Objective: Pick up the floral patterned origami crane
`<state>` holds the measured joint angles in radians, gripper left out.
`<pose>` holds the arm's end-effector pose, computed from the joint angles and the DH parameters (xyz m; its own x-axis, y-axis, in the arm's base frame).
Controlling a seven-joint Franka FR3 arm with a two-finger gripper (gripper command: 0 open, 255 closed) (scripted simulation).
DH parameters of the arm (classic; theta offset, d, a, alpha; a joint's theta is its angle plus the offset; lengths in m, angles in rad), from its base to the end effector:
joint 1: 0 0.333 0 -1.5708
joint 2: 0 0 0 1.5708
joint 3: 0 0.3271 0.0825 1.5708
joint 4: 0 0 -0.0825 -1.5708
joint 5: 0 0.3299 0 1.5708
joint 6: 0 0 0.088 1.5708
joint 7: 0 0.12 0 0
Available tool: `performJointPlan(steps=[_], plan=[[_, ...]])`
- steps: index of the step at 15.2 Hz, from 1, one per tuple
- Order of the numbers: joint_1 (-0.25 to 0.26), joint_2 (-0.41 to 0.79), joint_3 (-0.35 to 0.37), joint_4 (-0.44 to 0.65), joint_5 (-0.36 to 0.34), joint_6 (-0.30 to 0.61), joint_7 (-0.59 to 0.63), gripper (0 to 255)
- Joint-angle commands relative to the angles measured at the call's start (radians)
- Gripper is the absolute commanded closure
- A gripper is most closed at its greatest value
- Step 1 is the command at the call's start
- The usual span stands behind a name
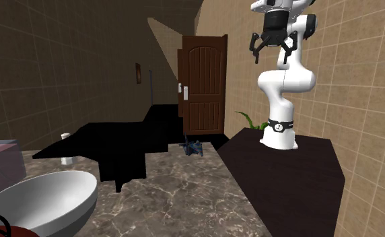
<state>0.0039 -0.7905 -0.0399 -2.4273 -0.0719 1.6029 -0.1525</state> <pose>0.2438 -0.0207 0.5593 0.9905 0.1311 -0.0405 0.1326 -0.9904 0.0377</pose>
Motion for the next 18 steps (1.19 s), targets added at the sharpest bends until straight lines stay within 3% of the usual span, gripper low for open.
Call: performJointPlan(steps=[1, 11, 18], plan=[[0.000, 0.000, 0.000, 0.000, 0.000, 0.000, 0.000, 0], [0.002, 0.087, -0.315, -0.124, -0.106, 0.266, -0.436, 0], [0.074, 0.308, -0.559, -0.083, -0.083, 0.458, -0.775, 0]])
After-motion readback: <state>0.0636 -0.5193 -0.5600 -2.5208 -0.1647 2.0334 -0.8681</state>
